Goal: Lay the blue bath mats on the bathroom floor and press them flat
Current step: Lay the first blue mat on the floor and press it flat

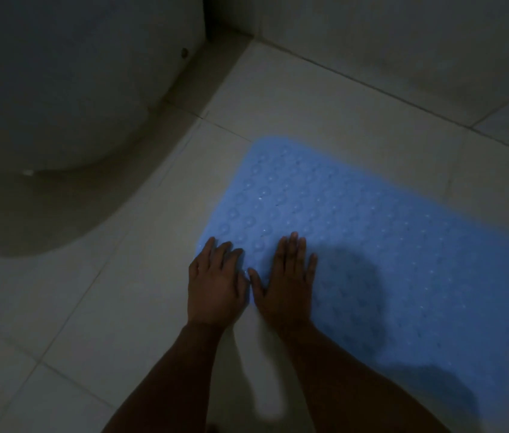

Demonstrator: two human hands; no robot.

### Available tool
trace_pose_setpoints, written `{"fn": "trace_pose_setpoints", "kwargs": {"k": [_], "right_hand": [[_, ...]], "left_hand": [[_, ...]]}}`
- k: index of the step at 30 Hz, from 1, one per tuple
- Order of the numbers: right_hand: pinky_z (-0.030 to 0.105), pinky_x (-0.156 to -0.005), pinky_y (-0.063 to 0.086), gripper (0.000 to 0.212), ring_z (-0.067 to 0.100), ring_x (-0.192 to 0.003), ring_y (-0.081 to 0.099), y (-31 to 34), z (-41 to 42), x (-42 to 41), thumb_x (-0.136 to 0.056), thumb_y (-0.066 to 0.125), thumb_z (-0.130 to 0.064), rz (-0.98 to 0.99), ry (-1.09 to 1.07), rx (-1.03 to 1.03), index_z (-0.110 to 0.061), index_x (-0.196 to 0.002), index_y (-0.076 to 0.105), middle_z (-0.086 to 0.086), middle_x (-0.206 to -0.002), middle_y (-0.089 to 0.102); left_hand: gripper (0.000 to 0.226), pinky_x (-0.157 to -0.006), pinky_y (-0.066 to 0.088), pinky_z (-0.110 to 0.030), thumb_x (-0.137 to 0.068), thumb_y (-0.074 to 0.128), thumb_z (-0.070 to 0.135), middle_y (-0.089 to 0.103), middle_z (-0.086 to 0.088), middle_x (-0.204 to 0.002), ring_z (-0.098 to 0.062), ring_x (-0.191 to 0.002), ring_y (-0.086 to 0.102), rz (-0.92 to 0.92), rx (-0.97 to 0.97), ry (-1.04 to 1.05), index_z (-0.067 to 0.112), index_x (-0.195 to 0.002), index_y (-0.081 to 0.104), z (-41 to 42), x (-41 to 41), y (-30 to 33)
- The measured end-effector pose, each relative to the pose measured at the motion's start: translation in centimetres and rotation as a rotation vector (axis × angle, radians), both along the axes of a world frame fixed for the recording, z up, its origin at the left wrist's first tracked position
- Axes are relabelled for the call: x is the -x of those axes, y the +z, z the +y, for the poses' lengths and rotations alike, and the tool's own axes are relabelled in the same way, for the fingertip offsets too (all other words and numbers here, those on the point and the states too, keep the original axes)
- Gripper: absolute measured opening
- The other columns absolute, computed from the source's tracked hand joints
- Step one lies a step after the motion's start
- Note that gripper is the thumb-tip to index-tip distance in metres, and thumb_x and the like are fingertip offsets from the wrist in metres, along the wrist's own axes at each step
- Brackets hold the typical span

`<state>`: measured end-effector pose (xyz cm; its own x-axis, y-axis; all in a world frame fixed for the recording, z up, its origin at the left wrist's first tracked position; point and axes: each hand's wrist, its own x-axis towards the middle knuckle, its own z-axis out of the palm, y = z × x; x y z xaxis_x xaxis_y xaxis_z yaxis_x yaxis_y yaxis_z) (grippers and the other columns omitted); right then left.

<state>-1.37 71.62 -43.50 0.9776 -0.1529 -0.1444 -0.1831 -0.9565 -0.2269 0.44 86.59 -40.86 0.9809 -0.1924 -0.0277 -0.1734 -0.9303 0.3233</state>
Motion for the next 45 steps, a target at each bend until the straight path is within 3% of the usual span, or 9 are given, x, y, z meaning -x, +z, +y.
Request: {"fn": "trace_pose_setpoints", "kwargs": {"k": [14,20,23,25,27,30,34,40,45], "right_hand": [[0.060,-0.123,0.012,0.088,0.033,-0.157,0.009,-1.3,0.1,0.1,-0.098,0.035,-0.064,-0.043,0.011,0.051,-0.001,-0.158,0.022,0.019,-0.167,0.016],[0.053,-0.126,0.004,0.098,0.027,-0.158,-0.002,2.0,-0.8,-2.3,-0.093,0.030,-0.076,0.279,0.012,-0.125,-0.008,-0.161,0.013,0.013,-0.170,0.003],[0.045,-0.124,0.021,0.081,0.027,-0.154,0.020,4.6,-2.5,-5.1,-0.096,0.039,-0.070,0.416,-0.016,-0.227,-0.014,-0.155,0.035,0.012,-0.167,0.022],[0.038,-0.114,0.039,0.060,0.027,-0.138,0.048,5.9,-4.4,-6.4,-0.097,0.050,-0.061,0.362,-0.063,-0.319,-0.018,-0.138,0.057,0.009,-0.149,0.053],[0.037,-0.106,0.047,0.046,0.026,-0.125,0.060,6.4,-5.7,-7.2,-0.096,0.057,-0.052,0.272,-0.062,-0.340,-0.020,-0.128,0.065,0.005,-0.132,0.066],[0.041,-0.101,0.050,0.036,0.027,-0.117,0.061,6.1,-6.4,-7.2,-0.095,0.058,-0.043,0.098,-0.041,-0.335,-0.020,-0.122,0.068,0.004,-0.123,0.068],[0.042,-0.093,0.054,0.037,0.029,-0.112,0.063,4.0,-6.8,-6.3,-0.090,0.055,-0.042,-0.129,0.058,-0.260,-0.019,-0.113,0.071,0.004,-0.116,0.069],[0.047,-0.102,0.050,0.037,0.033,-0.129,0.056,2.5,-7.7,-5.7,-0.094,0.049,-0.046,-0.180,0.007,-0.196,-0.022,-0.110,0.072,0.007,-0.129,0.066],[0.050,-0.102,0.050,0.032,0.033,-0.128,0.057,2.2,-8.8,-5.1,-0.096,0.053,-0.042,-0.210,0.021,-0.186,-0.020,-0.108,0.072,0.007,-0.128,0.066]], "left_hand": [[0.052,-0.118,0.033,-0.052,-0.096,0.049,0.037,0.051,-0.009,-0.153,-0.033,-0.154,0.029,0.000,0.015,0.076,0.018,-0.143,0.057,2.5,0.2,-0.9],[0.054,-0.117,0.032,-0.052,-0.094,0.049,0.040,0.048,-0.009,-0.156,-0.034,-0.155,0.025,0.005,-0.016,-0.003,0.020,-0.143,0.056,1.5,-2.1,1.5],[0.051,-0.114,0.036,-0.052,-0.093,0.056,0.035,0.050,-0.010,-0.154,-0.035,-0.154,0.028,-0.024,-0.012,-0.050,0.019,-0.141,0.057,-0.1,-3.4,2.9],[0.052,-0.115,0.037,-0.052,-0.094,0.056,0.036,0.049,-0.012,-0.154,-0.036,-0.153,0.029,-0.018,-0.027,-0.086,0.017,-0.142,0.057,-0.9,-4.0,3.3],[0.054,-0.117,0.036,-0.055,-0.098,0.049,0.040,0.046,-0.013,-0.157,-0.038,-0.154,0.028,0.016,-0.058,-0.125,0.017,-0.146,0.054,-1.5,-4.6,2.5],[0.063,-0.121,0.029,-0.061,-0.102,0.034,0.050,0.034,-0.014,-0.165,-0.040,-0.156,0.019,0.087,-0.073,-0.157,0.017,-0.154,0.045,-2.3,-5.6,0.0],[0.082,-0.126,0.003,-0.061,-0.100,0.023,0.072,0.000,-0.010,-0.173,-0.035,-0.159,-0.009,0.121,-0.130,-0.191,0.024,-0.165,0.014,-3.2,-5.5,-3.8],[0.085,-0.125,0.009,-0.062,-0.099,0.036,0.072,0.003,-0.008,-0.173,-0.033,-0.160,-0.005,0.023,-0.138,-0.178,0.023,-0.165,0.016,-3.6,-5.2,-4.3],[0.090,-0.125,0.010,-0.063,-0.096,0.038,0.076,0.002,-0.008,-0.174,-0.034,-0.160,-0.004,0.049,-0.136,-0.181,0.023,-0.165,0.017,-3.5,-5.2,-4.1]]}}
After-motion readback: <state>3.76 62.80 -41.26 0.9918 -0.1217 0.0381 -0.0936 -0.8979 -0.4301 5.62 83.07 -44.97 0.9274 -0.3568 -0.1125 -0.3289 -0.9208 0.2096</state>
